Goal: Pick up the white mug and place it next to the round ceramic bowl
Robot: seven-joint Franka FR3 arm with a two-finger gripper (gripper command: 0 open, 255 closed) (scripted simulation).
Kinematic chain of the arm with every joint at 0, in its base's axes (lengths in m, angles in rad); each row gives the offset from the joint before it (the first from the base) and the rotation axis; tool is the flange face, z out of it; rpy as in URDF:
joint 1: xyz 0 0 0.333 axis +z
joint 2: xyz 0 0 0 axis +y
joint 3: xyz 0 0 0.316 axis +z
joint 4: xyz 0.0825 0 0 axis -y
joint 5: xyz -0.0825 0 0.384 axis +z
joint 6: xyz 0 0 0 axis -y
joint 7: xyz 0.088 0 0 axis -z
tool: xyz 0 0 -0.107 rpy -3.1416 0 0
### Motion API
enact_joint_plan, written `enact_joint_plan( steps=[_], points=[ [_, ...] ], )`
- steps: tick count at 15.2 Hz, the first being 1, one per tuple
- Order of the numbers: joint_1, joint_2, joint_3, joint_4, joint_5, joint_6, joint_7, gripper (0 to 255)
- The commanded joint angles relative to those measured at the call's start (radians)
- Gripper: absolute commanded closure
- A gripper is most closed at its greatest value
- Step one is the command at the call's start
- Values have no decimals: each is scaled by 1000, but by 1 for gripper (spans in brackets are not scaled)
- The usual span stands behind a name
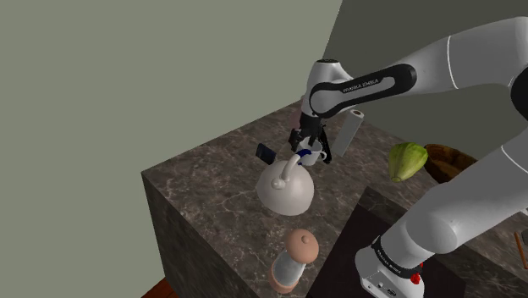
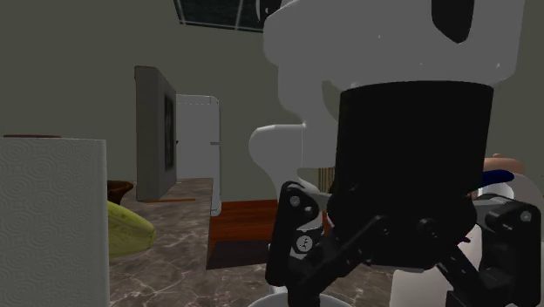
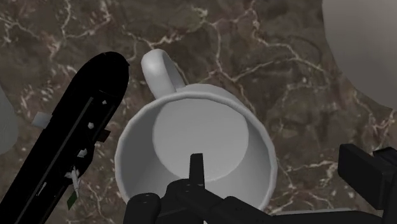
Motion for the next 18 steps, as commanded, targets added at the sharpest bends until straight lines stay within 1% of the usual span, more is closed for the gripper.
enact_joint_plan(
  steps=[1, 3, 11, 12, 18],
  points=[
    [-1, 17, -1, -14, -3, 32, 1, 0],
    [-3, 38, -1, -31, -6, 69, 3, 0],
    [-3, 38, -2, -31, -6, 69, 3, 0],
    [-3, 38, -2, -31, -6, 69, 3, 255],
    [-3, 38, -2, -31, -6, 69, 3, 255]
  ],
)
